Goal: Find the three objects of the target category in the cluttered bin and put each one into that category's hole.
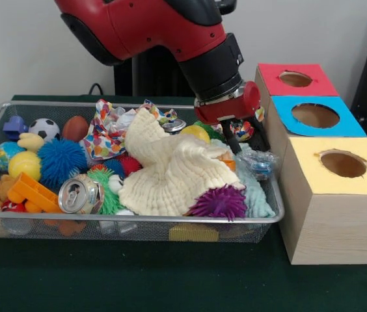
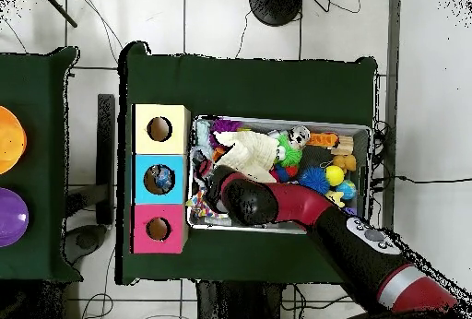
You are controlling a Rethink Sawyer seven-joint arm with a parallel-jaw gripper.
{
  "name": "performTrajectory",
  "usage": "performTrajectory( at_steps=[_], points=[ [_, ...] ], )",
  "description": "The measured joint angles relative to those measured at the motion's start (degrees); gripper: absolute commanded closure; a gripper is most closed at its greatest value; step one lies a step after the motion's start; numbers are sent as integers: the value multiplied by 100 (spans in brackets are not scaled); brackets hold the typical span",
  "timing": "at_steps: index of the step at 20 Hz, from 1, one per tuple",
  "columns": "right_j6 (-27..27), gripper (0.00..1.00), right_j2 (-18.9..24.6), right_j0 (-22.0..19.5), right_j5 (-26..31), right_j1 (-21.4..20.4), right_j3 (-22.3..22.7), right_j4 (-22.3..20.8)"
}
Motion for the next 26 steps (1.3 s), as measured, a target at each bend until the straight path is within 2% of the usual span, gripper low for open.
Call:
performTrajectory(
  at_steps=[5,6,10,20,26],
  points=[
    [0,0,-5,40,-212,-89,-9,0],
    [0,100,-38,74,-319,-137,-29,0],
    [0,100,-77,111,-322,-163,-49,1],
    [0,100,-577,614,-322,-410,-113,1],
    [0,100,-772,763,-322,-560,-113,62]
  ],
)
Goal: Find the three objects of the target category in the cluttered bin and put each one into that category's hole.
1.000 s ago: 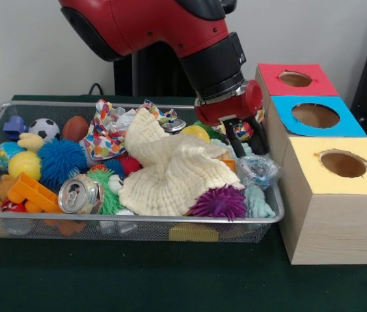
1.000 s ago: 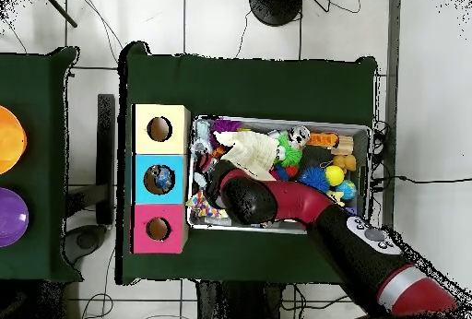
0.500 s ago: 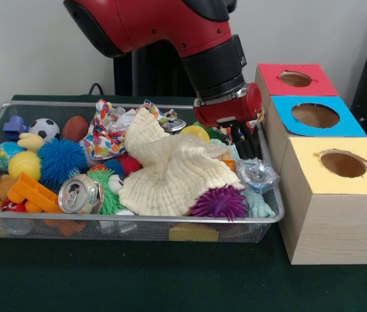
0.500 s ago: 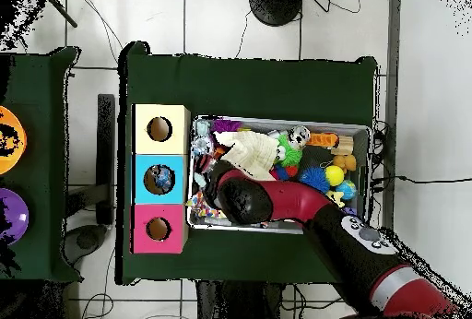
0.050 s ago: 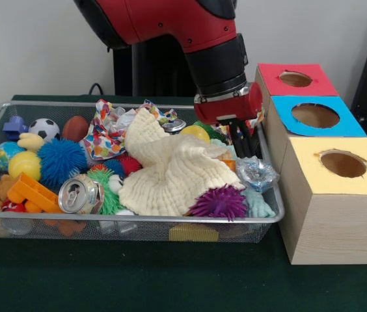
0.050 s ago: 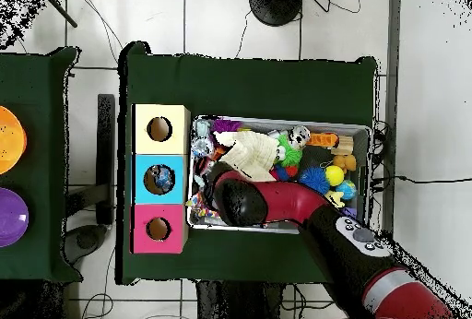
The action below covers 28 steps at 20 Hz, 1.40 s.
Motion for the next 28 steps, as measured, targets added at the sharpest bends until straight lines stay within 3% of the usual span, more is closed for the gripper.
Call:
performTrajectory(
  at_steps=[14,15,28],
  points=[
    [0,100,-494,377,124,-800,-5,618],
    [0,0,-494,362,124,-847,-13,649],
    [0,0,-440,17,-67,-715,-27,645]
  ],
)
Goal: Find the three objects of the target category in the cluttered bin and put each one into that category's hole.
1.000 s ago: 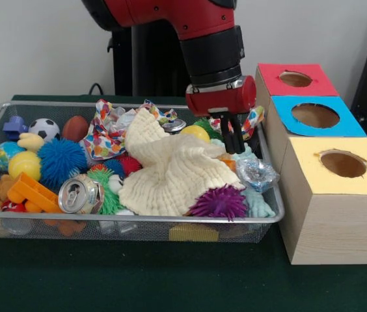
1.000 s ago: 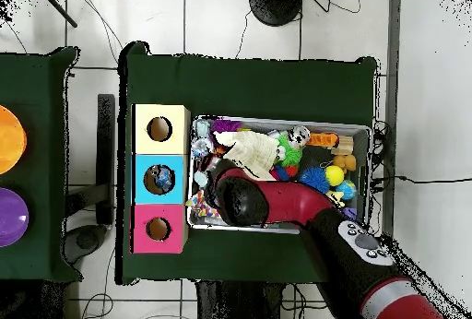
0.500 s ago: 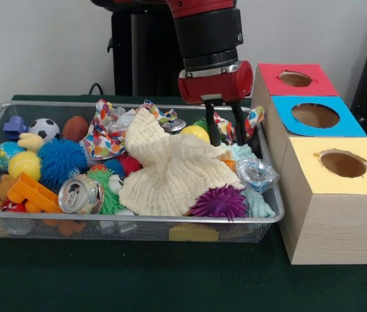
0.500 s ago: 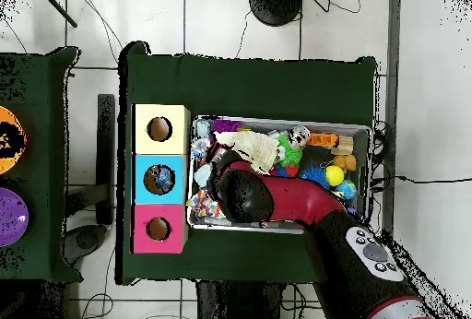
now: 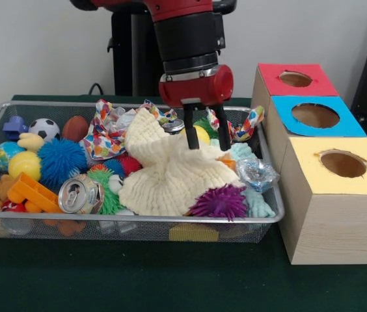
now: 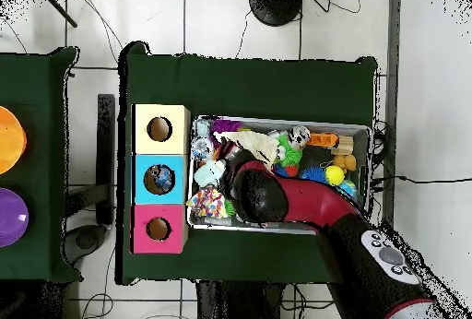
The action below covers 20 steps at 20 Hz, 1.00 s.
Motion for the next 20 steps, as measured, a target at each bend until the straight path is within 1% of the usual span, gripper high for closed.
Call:
performTrajectory(
  at_steps=[5,10,12,16,17,20],
  points=[
    [0,0,249,-268,-161,242,-3,0],
    [0,0,835,-788,-179,829,-33,1],
    [0,0,1113,-1034,-180,1194,-35,1],
    [0,0,1383,-1233,-180,1532,-28,3],
    [0,0,1548,-1324,-180,1684,-13,3],
    [0,0,1763,-1424,-179,1844,0,5]
  ],
)
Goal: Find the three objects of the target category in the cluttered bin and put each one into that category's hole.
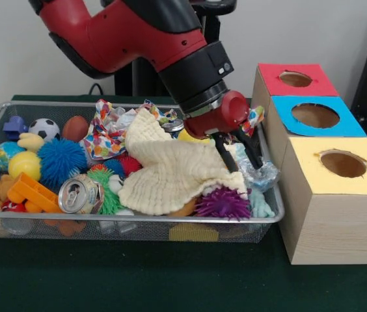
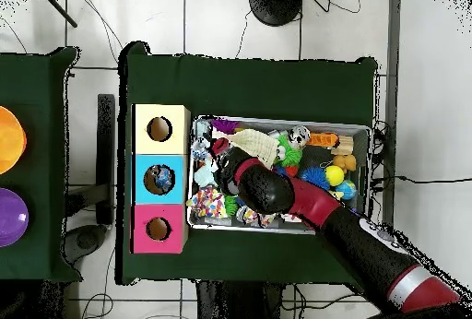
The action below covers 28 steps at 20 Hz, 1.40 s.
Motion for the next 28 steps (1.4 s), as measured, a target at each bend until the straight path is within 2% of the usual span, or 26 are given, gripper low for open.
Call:
performTrajectory(
  at_steps=[9,13,18,22,26,28],
  points=[
    [0,0,456,-154,84,272,4,0],
    [0,0,499,-88,137,397,2,0],
    [0,0,463,79,153,360,-49,-14],
    [0,0,389,152,199,258,-87,-38],
    [0,0,-39,566,527,-167,-319,-226],
    [0,0,-491,1019,942,-447,-565,-450]
  ],
)
